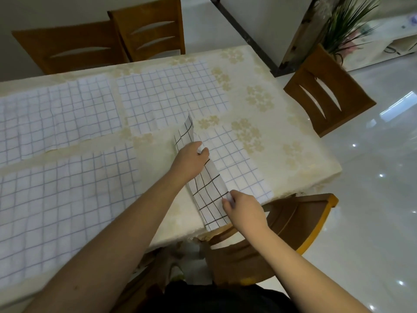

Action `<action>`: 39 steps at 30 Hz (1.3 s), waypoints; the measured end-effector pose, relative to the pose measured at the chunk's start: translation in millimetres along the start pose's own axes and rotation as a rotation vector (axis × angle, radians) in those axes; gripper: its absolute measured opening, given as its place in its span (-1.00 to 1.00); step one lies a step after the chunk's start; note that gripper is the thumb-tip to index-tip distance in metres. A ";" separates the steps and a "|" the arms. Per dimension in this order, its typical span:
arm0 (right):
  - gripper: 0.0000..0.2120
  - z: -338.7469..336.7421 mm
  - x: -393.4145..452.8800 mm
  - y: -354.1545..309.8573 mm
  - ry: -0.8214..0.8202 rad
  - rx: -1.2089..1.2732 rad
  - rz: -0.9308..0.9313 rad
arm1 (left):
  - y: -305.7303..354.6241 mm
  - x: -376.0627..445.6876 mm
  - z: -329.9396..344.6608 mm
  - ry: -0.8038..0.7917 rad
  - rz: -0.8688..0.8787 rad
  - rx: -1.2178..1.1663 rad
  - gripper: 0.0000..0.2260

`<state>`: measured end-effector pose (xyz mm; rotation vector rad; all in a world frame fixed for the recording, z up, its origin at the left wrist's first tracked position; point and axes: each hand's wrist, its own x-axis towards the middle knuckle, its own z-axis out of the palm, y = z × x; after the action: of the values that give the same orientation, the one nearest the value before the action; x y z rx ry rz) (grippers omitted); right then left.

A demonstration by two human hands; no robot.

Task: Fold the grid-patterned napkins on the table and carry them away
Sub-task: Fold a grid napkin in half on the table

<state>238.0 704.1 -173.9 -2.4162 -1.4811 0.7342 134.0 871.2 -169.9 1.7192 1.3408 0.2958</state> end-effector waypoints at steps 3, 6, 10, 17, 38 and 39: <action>-0.72 -17.4 18.7 35.3 -0.027 0.022 0.039 | 23.0 16.3 34.3 -0.010 0.037 0.102 -0.54; -0.72 -26.7 40.5 69.3 -0.054 0.056 0.056 | 38.0 35.7 70.2 -0.049 0.033 0.168 -0.52; -0.70 -32.0 70.4 106.0 -0.063 0.086 0.054 | 51.3 57.2 111.7 -0.123 0.034 0.232 -0.47; -0.71 -23.2 117.2 146.8 -0.177 0.120 0.154 | 26.9 54.4 126.0 -0.103 0.158 0.196 -0.47; -0.85 7.5 134.3 170.1 -0.178 0.007 0.226 | -91.4 0.7 124.1 0.489 -0.359 -0.075 -0.67; -0.77 9.9 133.6 170.1 -0.139 -0.001 0.205 | -93.8 0.9 122.3 0.469 -0.386 -0.071 -0.67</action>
<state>413.7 740.6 -295.2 -2.5916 -1.2922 0.9617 154.3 810.5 -310.2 1.3377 1.9408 0.5375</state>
